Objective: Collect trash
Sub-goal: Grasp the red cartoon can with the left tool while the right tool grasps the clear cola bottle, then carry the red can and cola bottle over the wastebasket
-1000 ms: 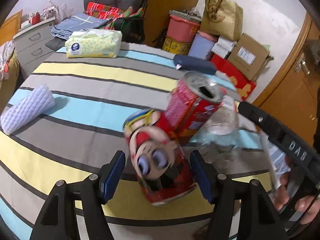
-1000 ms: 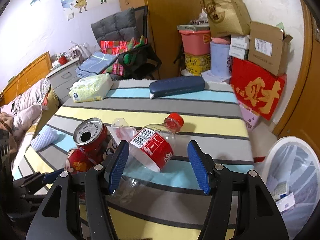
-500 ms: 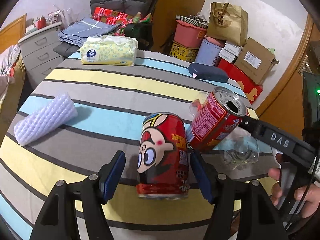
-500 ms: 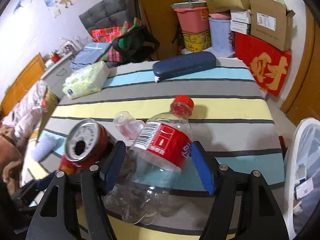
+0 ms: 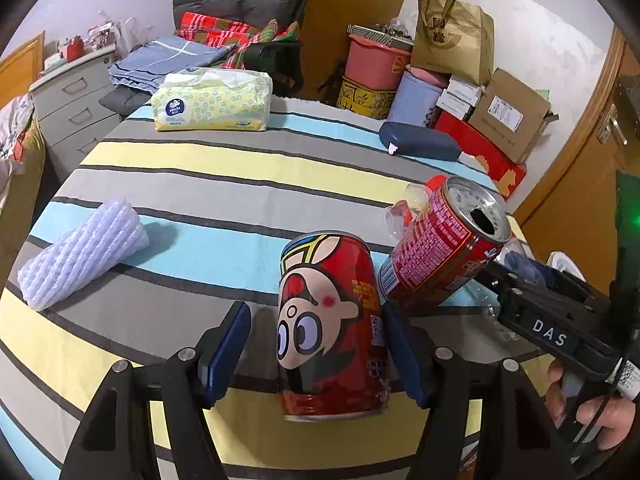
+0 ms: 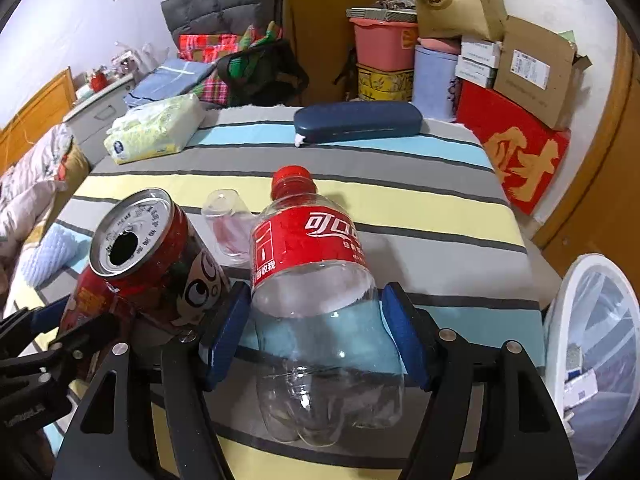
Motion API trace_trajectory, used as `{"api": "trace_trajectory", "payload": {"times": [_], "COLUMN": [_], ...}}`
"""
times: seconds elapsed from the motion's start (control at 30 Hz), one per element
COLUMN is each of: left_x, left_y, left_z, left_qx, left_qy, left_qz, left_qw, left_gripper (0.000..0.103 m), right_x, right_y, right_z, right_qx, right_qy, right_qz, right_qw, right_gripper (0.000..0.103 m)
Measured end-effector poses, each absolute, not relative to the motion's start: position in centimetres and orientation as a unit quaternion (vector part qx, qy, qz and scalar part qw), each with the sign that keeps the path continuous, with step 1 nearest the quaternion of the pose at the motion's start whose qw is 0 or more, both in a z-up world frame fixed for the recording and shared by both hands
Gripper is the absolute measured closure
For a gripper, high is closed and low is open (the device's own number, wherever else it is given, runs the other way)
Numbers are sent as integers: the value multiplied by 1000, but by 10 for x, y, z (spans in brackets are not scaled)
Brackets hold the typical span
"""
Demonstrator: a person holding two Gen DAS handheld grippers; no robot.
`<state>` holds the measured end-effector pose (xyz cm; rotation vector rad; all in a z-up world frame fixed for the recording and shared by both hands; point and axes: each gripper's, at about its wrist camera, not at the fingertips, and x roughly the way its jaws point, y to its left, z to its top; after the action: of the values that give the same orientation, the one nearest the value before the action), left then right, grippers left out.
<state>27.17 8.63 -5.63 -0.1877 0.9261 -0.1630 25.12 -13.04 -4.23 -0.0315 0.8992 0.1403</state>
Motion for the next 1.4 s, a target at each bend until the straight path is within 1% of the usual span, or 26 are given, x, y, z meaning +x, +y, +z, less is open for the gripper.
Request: {"api": "trace_trajectory", "payload": {"times": [0.17, 0.23, 0.27, 0.33, 0.77, 1.1, 1.4], "left_x": [277, 278, 278, 279, 267, 242, 217], "left_y": [86, 85, 85, 83, 79, 69, 43], "left_z": [-58, -58, -58, -59, -49, -18, 14], "left_qx": [-100, -95, -94, -98, -94, -83, -68], "left_qy": [445, 441, 443, 445, 432, 399, 365], "left_qz": [-82, -80, -80, -88, -84, -90, -112], "left_qw": [886, 889, 888, 886, 893, 909, 922], "left_gripper": [36, 36, 42, 50, 50, 50, 50], "right_x": [254, 253, 252, 251, 238, 221, 201], "right_y": [-129, -130, -130, -129, -137, -151, -167], "right_z": [-47, -48, -48, -47, -40, -25, -6], "right_qx": [-7, -1, 1, -2, 14, 33, 37], "right_qy": [440, 439, 437, 433, 408, 388, 354], "right_qz": [75, 79, 79, 81, 83, 84, 69], "right_qw": [895, 895, 896, 898, 909, 917, 932], "right_gripper": [34, 35, 36, 39, 39, 39, 39]}}
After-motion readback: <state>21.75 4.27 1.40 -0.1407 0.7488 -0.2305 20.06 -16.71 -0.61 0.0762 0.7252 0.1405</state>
